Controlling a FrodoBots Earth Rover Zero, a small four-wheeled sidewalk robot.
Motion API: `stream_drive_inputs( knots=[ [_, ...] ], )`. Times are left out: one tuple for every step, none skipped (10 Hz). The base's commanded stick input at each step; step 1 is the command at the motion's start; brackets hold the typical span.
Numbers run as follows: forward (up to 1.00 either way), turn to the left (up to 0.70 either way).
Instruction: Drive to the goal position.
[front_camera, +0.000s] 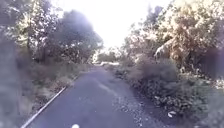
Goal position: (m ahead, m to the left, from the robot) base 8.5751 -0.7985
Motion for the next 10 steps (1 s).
stream_drive_inputs(
  knots=[
    [0.70,0.14],
    [0.70,0.14],
    [0.70,0.14],
    [0.70,0.14],
    [0.70,0.14],
    [0.70,0.14],
    [0.70,0.14],
    [0.70,0.14],
    [0.70,0.14],
    [0.70,0.14]
  ],
)
